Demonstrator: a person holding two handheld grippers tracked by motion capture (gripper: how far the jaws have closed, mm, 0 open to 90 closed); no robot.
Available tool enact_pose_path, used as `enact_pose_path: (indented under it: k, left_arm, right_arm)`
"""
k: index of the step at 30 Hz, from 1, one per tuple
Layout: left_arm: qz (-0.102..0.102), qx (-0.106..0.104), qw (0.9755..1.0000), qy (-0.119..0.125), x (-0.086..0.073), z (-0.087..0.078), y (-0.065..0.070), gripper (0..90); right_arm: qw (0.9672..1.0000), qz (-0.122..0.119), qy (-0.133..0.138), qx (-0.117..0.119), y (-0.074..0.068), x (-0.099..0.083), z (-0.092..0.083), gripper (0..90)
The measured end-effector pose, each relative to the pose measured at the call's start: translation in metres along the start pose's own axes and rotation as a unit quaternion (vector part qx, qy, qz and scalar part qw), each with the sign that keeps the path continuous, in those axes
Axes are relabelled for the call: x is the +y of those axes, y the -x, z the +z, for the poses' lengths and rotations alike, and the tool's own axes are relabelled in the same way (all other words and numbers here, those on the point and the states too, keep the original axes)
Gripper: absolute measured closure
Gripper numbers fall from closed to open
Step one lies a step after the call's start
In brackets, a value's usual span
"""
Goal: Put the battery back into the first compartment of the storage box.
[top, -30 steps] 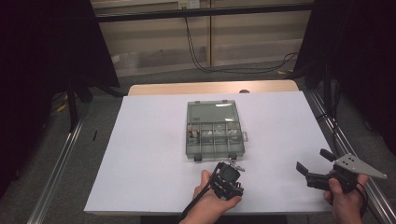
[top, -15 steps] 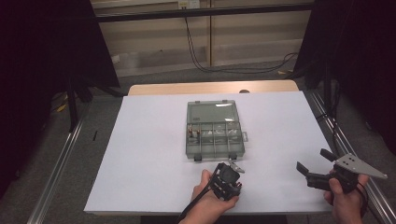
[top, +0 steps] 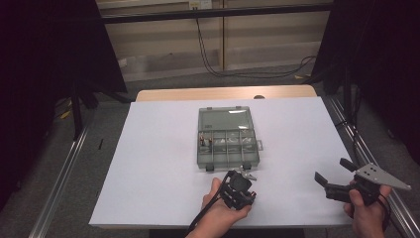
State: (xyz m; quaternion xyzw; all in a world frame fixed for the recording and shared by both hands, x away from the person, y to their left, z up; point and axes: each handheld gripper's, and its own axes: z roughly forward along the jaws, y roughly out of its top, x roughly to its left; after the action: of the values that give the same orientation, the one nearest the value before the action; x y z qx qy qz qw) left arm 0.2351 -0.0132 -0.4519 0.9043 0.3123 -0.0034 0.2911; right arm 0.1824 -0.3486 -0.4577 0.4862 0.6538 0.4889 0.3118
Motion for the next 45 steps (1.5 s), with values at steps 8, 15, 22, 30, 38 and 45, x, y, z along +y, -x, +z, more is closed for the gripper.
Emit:
enact_pose_path:
  k: [8,15,22,30,38,45]
  left_arm:
    - [-0.007,0.000,0.9999,0.015,0.004,-0.009,-0.008,77.3]
    - [-0.015,0.000,0.9995,0.026,0.007,-0.017,-0.016,77.3]
    - [-0.025,-0.004,0.9992,0.032,0.011,-0.026,-0.026,77.3]
    - [-0.034,-0.003,0.9984,0.046,0.014,-0.033,-0.033,77.3]
    - [-0.042,0.000,0.9977,0.053,0.017,-0.040,-0.040,77.3]
    - [-0.045,0.003,0.9973,0.058,0.020,-0.045,-0.047,77.3]
  right_arm:
    - [1.0000,-0.001,0.001,0.001,0.000,0.000,0.000,0.0]
    - [1.0000,0.000,0.001,0.001,0.000,0.000,0.000,0.0]
    - [1.0000,0.000,0.001,0.001,0.000,0.000,0.000,0.0]
    - [1.0000,-0.001,0.001,0.001,0.000,0.000,0.000,0.0]
    - [1.0000,-0.002,0.001,0.000,0.000,0.000,0.000,0.0]
    - [1.0000,-0.002,0.001,0.001,0.000,0.000,0.000,0.0]
